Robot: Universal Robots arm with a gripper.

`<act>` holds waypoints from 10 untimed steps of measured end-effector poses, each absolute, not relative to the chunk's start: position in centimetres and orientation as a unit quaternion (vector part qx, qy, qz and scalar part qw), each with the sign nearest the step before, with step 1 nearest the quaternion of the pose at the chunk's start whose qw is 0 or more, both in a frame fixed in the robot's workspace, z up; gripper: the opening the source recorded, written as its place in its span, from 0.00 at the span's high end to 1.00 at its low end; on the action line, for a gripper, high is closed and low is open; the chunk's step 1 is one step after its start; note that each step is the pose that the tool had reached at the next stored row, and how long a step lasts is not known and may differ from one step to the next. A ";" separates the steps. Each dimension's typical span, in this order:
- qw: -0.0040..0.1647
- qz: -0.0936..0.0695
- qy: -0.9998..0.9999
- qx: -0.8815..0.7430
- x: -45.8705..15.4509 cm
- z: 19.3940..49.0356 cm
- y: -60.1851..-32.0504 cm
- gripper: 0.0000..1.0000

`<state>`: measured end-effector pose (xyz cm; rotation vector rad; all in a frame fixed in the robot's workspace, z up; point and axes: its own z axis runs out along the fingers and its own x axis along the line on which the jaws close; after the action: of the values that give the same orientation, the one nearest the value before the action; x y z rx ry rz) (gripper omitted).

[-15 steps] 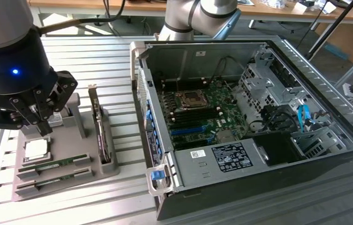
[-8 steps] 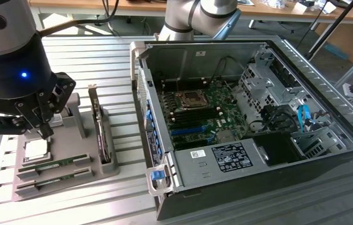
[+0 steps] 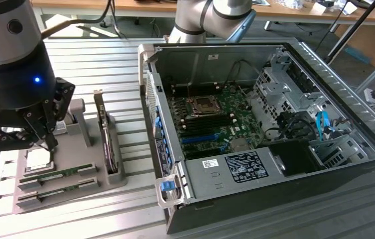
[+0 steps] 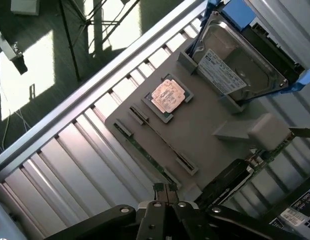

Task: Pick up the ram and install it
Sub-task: 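Pick up the ram and move it above insertion slot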

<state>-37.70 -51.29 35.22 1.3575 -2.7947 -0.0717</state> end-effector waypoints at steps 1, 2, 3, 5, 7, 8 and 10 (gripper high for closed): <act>0.017 -0.023 -0.894 0.448 -37.7 35.2 -51.3 0.90; 0.017 -0.023 -0.889 0.456 -37.7 35.1 -51.3 0.90; 0.018 -0.022 -0.883 0.468 -37.7 35.1 -51.3 0.90; 0.018 -0.022 -0.873 0.487 -37.7 35.0 -51.3 0.90; 0.019 -0.022 -0.863 0.505 -37.7 34.9 -51.3 0.90; 0.019 -0.022 -0.858 0.513 -37.7 34.9 -51.3 0.90; 0.019 -0.021 -0.848 0.529 -37.7 34.8 -51.3 0.90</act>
<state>-37.71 -51.29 34.83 1.6404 -2.6333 -0.0657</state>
